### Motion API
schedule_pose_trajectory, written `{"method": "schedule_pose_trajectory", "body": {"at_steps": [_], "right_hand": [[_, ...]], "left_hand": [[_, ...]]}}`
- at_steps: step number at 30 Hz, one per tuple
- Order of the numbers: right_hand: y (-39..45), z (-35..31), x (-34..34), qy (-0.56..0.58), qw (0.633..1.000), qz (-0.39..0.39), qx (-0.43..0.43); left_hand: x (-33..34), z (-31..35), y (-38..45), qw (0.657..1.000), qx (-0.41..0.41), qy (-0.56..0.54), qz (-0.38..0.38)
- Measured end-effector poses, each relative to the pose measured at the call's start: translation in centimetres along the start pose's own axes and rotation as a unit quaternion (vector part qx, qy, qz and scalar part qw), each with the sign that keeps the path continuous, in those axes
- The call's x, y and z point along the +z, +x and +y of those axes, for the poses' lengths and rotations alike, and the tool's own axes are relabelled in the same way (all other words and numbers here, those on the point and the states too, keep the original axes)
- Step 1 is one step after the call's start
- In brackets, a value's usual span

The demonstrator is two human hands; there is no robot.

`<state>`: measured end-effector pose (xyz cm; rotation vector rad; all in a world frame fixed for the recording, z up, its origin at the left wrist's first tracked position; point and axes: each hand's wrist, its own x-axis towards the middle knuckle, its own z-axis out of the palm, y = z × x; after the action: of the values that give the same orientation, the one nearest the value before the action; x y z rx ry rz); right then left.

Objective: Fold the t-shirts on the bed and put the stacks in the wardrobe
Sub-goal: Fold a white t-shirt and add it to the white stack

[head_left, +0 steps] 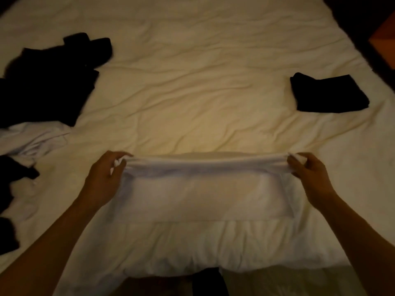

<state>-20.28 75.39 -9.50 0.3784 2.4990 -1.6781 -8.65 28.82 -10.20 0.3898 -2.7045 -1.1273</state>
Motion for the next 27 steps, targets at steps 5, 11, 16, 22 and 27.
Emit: {"method": "schedule_pose_trajectory", "body": {"at_steps": [5, 11, 16, 22, 27], "right_hand": [[-6.5, 6.1, -1.5, -0.088, 0.995, -0.038, 0.005], [-9.4, 9.9, -1.9, -0.221, 0.974, -0.047, 0.023], [-9.1, 6.5, 2.0, -0.337, 0.925, 0.074, -0.159], [-8.5, 2.9, 15.0, -0.424, 0.852, -0.058, -0.302], [-5.6, 5.7, 15.7, -0.498, 0.821, -0.072, -0.27]], "left_hand": [[0.6, -2.8, -6.6, 0.993, 0.066, 0.057, -0.074], [0.6, -4.2, -9.7, 0.979, 0.007, 0.169, -0.116], [4.6, 1.1, -8.7, 0.978, 0.004, 0.206, -0.037], [16.0, 7.8, -5.9, 0.949, 0.107, 0.267, -0.128], [17.2, 4.7, -4.8, 0.935, 0.082, 0.314, -0.145]]}}
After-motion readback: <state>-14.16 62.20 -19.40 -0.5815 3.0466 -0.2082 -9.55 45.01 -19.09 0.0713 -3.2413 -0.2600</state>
